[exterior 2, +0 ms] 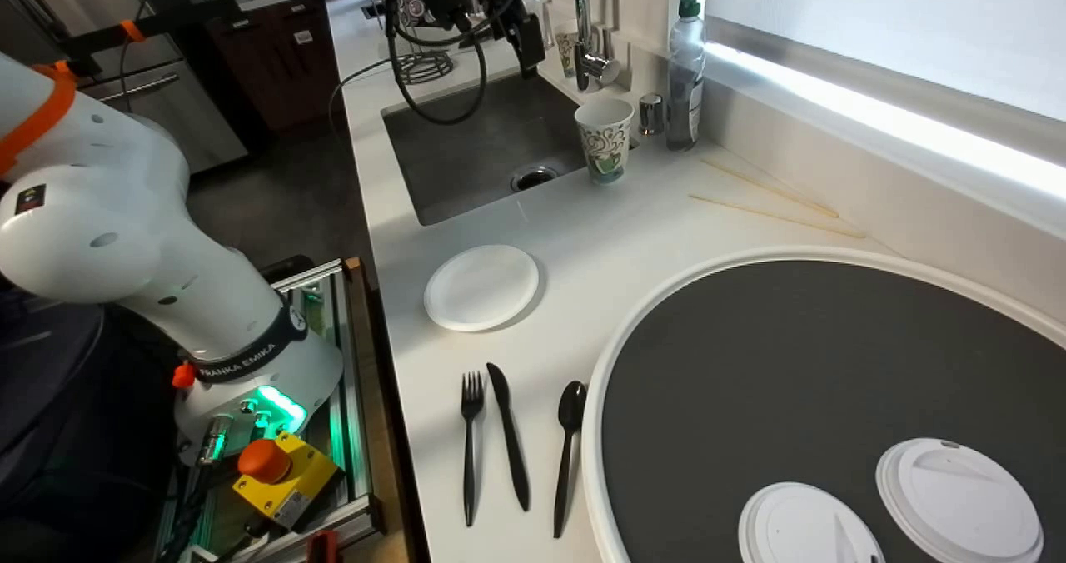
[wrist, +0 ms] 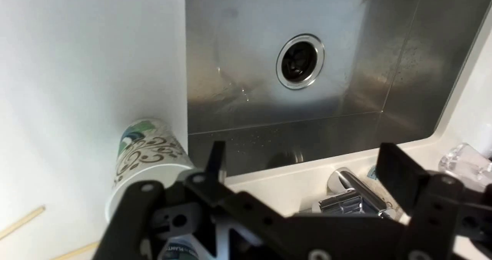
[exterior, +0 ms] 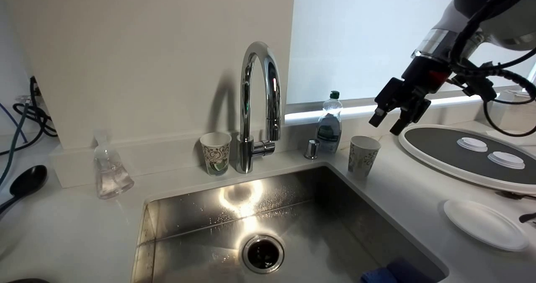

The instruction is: Use the blue sponge to wipe the tray and counter then place it in the sink.

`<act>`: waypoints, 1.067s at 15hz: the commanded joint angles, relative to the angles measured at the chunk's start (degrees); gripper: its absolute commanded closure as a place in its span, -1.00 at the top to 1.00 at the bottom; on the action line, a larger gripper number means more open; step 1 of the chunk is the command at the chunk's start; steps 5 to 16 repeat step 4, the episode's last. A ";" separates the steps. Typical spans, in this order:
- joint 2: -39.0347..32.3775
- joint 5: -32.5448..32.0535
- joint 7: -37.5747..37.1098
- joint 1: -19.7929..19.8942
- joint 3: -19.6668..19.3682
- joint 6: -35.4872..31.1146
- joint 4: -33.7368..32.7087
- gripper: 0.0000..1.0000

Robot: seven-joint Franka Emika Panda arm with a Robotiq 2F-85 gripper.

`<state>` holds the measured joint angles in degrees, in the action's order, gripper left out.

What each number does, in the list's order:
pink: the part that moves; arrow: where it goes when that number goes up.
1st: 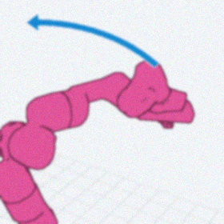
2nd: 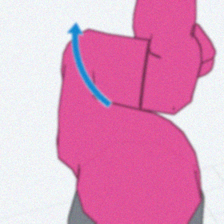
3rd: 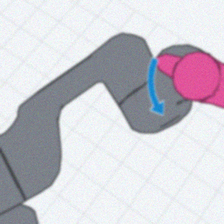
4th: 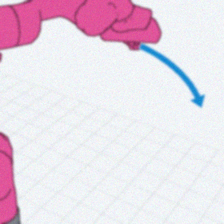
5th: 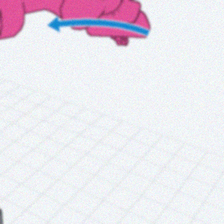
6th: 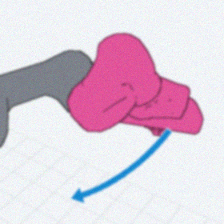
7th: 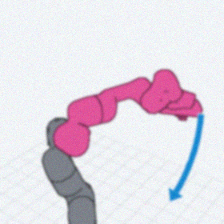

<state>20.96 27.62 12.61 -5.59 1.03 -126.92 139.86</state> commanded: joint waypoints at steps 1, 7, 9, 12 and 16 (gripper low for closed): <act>0.82 -2.11 0.00 -0.58 -1.06 0.50 -0.04 1.00; 2.37 -3.98 0.54 -0.37 -1.59 1.35 0.14 1.00; 2.37 -3.98 0.54 -0.37 -1.59 1.35 0.14 1.00; 2.37 -3.98 0.54 -0.37 -1.59 1.35 0.14 1.00; 2.37 -3.98 0.54 -0.37 -1.59 1.35 0.14 1.00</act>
